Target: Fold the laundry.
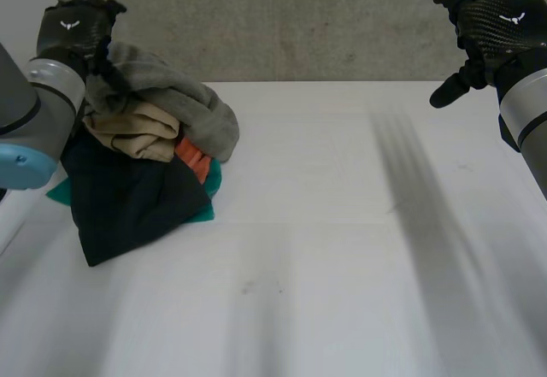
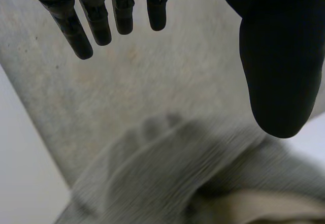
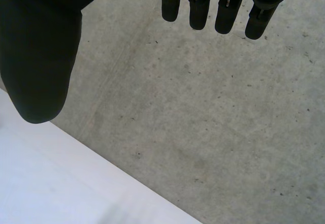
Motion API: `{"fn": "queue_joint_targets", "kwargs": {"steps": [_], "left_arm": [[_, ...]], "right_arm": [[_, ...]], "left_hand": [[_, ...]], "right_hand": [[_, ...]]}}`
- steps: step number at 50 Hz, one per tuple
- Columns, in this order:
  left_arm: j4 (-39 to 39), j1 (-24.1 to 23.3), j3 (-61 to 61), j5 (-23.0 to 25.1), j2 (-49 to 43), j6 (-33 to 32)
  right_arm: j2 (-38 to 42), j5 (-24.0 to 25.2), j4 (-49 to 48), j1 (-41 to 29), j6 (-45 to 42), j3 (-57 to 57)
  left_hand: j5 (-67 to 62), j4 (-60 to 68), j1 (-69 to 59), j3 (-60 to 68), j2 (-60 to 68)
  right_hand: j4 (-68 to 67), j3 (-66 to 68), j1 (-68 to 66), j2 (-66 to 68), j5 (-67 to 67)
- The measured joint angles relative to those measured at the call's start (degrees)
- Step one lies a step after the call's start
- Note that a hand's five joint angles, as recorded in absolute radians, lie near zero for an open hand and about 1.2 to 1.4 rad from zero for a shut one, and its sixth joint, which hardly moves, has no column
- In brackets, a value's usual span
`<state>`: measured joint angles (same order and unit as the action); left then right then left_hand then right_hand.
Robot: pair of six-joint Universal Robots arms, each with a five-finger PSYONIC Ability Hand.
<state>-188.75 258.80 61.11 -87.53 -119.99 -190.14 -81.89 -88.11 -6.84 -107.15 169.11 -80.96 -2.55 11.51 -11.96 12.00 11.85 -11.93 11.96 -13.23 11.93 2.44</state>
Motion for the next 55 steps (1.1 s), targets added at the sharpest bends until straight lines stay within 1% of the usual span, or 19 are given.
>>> {"fn": "queue_joint_targets", "kwargs": {"steps": [5, 7, 9, 11, 12, 13, 18, 24, 31, 37, 38, 39, 40, 41, 42, 43, 45, 50, 55], "left_arm": [[-0.04, 2.08, -7.32, 0.03, -8.4, -5.03], [-0.08, 2.64, -10.21, 0.03, -11.62, -6.32], [-0.16, 2.95, -12.63, 0.0, -14.16, -6.93], [-0.26, 2.91, -13.56, -0.03, -15.01, -6.96], [-0.31, 2.78, -13.93, -0.07, -15.34, -6.88], [-0.41, 2.57, -14.1, -0.1, -15.38, -6.74], [-0.79, 0.44, -13.04, -0.3, -12.28, -5.23], [-1.17, -6.94, -6.93, -0.29, -1.71, 1.72], [-1.78, -18.76, -0.64, 0.79, 4.56, 11.59], [-4.07, -27.05, 2.24, 2.58, 1.02, 16.98], [-4.35, -27.87, 2.4, 2.73, 0.01, 17.39], [-4.44, -28.13, 2.44, 2.78, -0.34, 17.5], [-4.77, -29.5, 2.68, 3.02, -2.32, 17.99], [-4.84, -29.98, 2.79, 3.11, -3.09, 18.13], [-4.87, -30.41, 2.91, 3.17, -3.76, 18.22], [-4.83, -30.87, 3.15, 3.26, -4.5, 18.3], [-4.59, -31.4, 3.94, 3.35, -5.24, 18.31], [-3.78, -30.54, 7.36, 3.38, -1.6, 18.0], [-3.27, -25.9, 14.72, 3.37, 7.53, 17.3]], "right_arm": [[0.11, 0.03, -0.02, 0.06, -0.41, 0.01], [0.16, 0.04, -0.02, 0.08, -0.48, 0.01], [0.21, 0.04, -0.02, 0.09, -0.66, 0.01], [0.24, 0.04, -0.05, 0.1, -0.9, 0.01], [0.24, 0.05, -0.06, 0.1, -1.07, 0.01], [0.24, 0.04, -0.09, 0.13, -1.34, 0.01], [0.24, 0.04, -0.23, 0.19, -2.23, 0.04], [0.11, 0.04, -0.36, 0.4, -2.7, 0.21], [-0.28, 0.04, -0.33, 0.89, -2.91, 0.22], [-0.38, 0.04, -0.15, 2.59, -3.39, 0.2], [-0.38, 0.04, -0.13, 2.89, -3.44, 0.21], [-0.39, 0.04, -0.13, 2.98, -3.46, 0.21], [-0.38, 0.05, -0.07, 3.56, -3.55, 0.23], [-0.38, 0.05, -0.05, 3.75, -3.57, 0.23], [-0.36, 0.06, -0.03, 3.99, -3.6, 0.26], [-0.32, 0.07, 0.01, 4.24, -3.63, 0.28], [-0.13, 0.14, 0.12, 4.69, -3.69, 0.31], [0.91, 1.19, 1.11, 5.02, -5.24, 0.39], [3.35, 4.78, 6.02, 4.7, -11.26, 0.79]], "left_hand": [[-0.23, 0.3, -0.35, 0.27, 0.27], [-3.62, 4.21, -4.39, 3.81, 4.55], [-20.13, 21.28, -23.97, 20.64, 20.94], [-31.64, 33.24, -36.74, 32.55, 32.99], [-45.8, 47.69, -50.4, 47.56, 48.24], [-50.58, 52.9, -53.1, 51.82, 52.98], [-52.09, 56.69, -53.1, 55.53, 56.4], [-52.09, 56.95, -53.1, 55.54, 56.43], [-52.09, 56.97, -53.1, 56.11, 56.54], [-51.17, 54.12, -51.65, 53.45, 53.83], [-44.63, 46.02, -43.84, 45.51, 45.74], [-44.63, 46.02, -43.84, 45.51, 45.74], [-26.28, 27.38, -22.49, 26.02, 25.8], [-21.45, 22.59, -16.82, 22.46, 21.0], [-11.06, 12.3, -6.28, 12.38, 11.09], [-5.55, 6.79, -2.0, 6.33, 5.99], [-0.19, 1.46, -0.21, 1.46, 1.36], [-0.13, 1.14, -0.21, 1.34, 1.14], [-0.13, 1.14, -0.21, 1.34, 1.14]], "right_hand": [[0.0, 0.0, 0.0, 0.0, 0.02], [0.0, 0.0, 0.0, 0.0, 0.02], [0.0, 0.0, 0.0, 0.0, 0.02], [0.0, 0.0, 0.0, 0.0, 0.0], [0.0, 0.0, 0.0, 0.0, 0.02], [0.0, 0.0, 0.0, 0.0, 0.02], [0.0, 0.0, 0.0, 0.0, 0.02], [0.0, 0.0, 0.0, 0.0, 0.02], [0.0, 0.0, 0.0, 0.0, 0.02], [0.0, 0.0, 0.0, 0.0, 0.02], [0.0, 0.0, 0.0, 0.0, 0.02], [0.0, 0.0, 0.0, 0.0, 0.02], [0.0, 0.0, 0.0, 0.0, 0.02], [0.0, 0.0, 0.0, 0.0, 0.02], [0.0, 0.0, 0.0, 0.0, 0.02], [0.0, 0.0, 0.0, 0.0, 0.01], [0.0, 0.0, 0.0, 0.0, 0.02], [0.0, 0.0, 0.0, 0.0, 0.02], [0.0, 0.0, 0.0, 0.0, 0.02]]}}
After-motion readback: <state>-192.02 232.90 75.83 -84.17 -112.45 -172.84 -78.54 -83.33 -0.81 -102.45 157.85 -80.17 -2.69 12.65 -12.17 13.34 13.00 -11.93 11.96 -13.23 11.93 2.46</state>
